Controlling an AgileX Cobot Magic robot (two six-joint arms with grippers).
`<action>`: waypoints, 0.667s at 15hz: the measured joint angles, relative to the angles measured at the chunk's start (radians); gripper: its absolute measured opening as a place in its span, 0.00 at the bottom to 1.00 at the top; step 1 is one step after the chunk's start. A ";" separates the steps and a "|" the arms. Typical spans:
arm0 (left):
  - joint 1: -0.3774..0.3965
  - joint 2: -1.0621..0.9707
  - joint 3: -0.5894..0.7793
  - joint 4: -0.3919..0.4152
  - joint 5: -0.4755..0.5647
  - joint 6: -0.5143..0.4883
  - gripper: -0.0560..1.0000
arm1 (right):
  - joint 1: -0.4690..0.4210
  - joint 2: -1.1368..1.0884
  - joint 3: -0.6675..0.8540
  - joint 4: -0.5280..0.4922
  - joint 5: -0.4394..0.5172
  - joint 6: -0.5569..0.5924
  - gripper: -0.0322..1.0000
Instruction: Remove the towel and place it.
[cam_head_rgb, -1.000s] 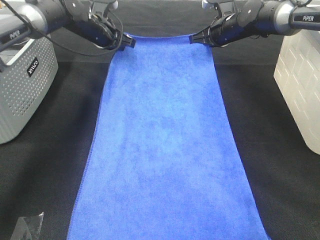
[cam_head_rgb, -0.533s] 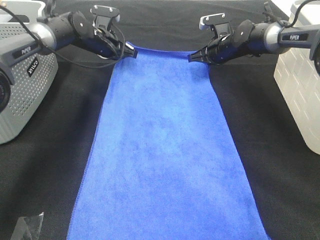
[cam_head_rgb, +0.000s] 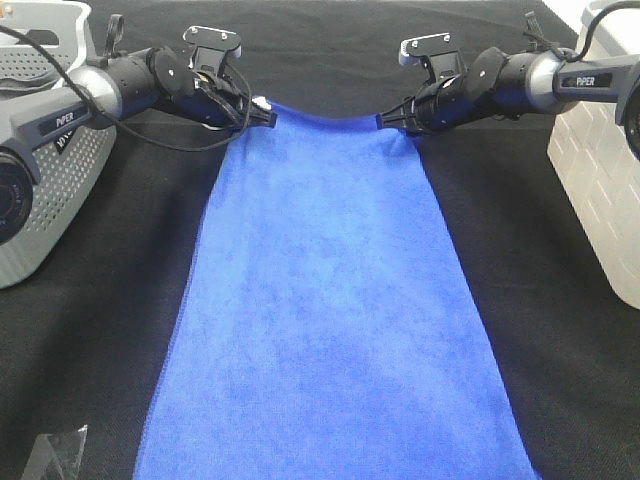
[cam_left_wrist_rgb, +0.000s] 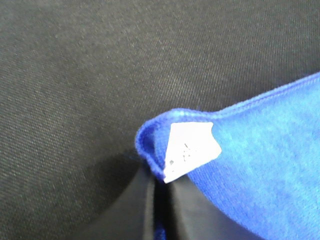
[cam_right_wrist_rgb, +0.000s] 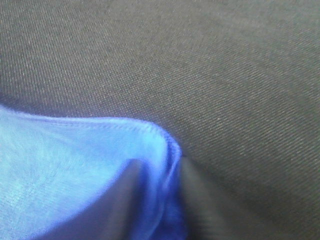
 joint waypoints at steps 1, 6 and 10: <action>0.000 0.000 0.000 0.000 0.000 0.000 0.33 | 0.000 0.000 0.000 0.000 0.000 0.000 0.43; 0.000 0.002 0.000 -0.001 0.013 -0.049 0.76 | -0.010 -0.012 0.000 -0.018 0.125 -0.003 0.64; 0.000 -0.091 0.000 0.004 0.207 -0.054 0.76 | -0.010 -0.133 0.000 -0.020 0.297 -0.003 0.64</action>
